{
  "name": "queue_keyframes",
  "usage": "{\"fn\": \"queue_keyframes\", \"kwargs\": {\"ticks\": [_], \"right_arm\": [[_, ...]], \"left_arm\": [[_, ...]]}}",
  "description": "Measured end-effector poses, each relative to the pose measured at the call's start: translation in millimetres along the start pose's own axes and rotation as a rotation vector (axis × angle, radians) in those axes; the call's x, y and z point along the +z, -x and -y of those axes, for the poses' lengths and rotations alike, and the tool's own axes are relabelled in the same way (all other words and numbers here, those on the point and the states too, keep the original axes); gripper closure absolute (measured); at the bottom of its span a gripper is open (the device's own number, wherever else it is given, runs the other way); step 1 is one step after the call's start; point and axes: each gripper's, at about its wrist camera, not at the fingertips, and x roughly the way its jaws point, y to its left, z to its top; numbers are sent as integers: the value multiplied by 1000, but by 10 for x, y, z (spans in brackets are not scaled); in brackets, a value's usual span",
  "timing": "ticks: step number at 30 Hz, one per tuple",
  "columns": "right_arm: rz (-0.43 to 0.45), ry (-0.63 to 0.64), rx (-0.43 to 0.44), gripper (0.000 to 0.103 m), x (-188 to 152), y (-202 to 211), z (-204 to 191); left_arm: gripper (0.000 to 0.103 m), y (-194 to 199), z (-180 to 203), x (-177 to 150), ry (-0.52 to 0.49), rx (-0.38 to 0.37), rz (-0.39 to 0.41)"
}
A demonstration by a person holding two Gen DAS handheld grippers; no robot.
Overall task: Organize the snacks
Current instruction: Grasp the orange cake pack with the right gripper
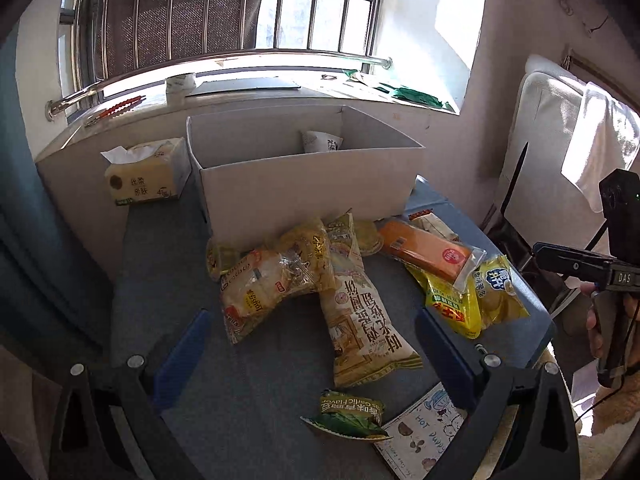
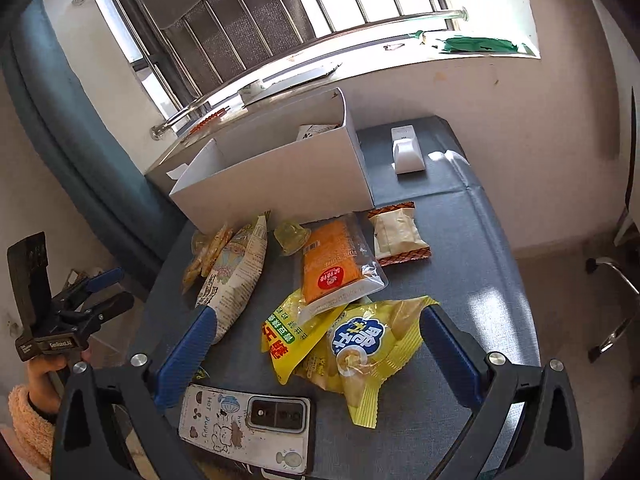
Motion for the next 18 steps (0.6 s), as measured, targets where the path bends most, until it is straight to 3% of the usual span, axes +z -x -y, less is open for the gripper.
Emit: {"fn": "queue_keyframes", "kwargs": {"ticks": [5,8,13,15,18], "right_arm": [[-43,148,-86,0,48,-216,-230],[-98,251,-135,0,121,-406,-361],[-227,319,-200,0,287,-877,-422],[-264,375,-262,0,329,-1060,-459],[-322,382,-258,0,382,-1313,-450]], "left_arm": [[0,30,28,-148,103,-42,29],[0,97,116,-202,113,-11,76],[0,91,214,-238,71,-32,53],[0,79,208,-272,84,-20,50],[0,67,134,-333,142,-66,38]]}}
